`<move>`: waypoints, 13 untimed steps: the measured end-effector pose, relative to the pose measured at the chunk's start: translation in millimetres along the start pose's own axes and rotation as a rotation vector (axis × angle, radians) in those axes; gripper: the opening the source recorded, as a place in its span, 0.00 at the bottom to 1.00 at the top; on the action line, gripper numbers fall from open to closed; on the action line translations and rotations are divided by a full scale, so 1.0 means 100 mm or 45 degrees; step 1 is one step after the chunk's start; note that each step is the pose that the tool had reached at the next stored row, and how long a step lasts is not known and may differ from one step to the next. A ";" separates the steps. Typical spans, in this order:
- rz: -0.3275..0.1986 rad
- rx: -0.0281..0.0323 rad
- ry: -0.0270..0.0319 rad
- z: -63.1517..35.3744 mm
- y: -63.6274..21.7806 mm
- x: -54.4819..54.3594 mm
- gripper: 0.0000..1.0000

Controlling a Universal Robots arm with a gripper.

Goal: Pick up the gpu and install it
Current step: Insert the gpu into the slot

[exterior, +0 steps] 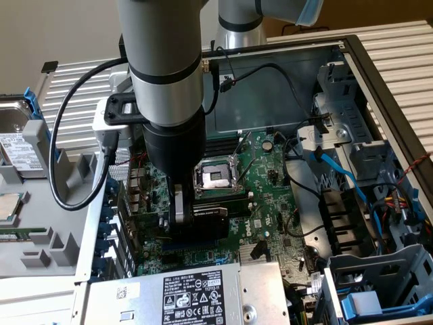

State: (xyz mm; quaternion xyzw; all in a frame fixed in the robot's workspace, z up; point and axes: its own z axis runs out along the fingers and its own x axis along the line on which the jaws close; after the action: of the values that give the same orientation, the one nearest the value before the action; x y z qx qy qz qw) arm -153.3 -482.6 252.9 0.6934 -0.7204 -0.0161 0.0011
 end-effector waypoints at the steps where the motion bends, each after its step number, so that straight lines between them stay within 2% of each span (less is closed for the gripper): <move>1: 0.000 0.0000 -0.0001 0.000 0.000 0.00 0.27; 13: 0.000 -0.0001 0.0001 0.008 0.000 0.00 0.27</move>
State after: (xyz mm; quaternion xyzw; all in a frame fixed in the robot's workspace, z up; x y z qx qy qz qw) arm -153.3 -482.6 252.1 0.6934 -0.7204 -0.0161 0.0011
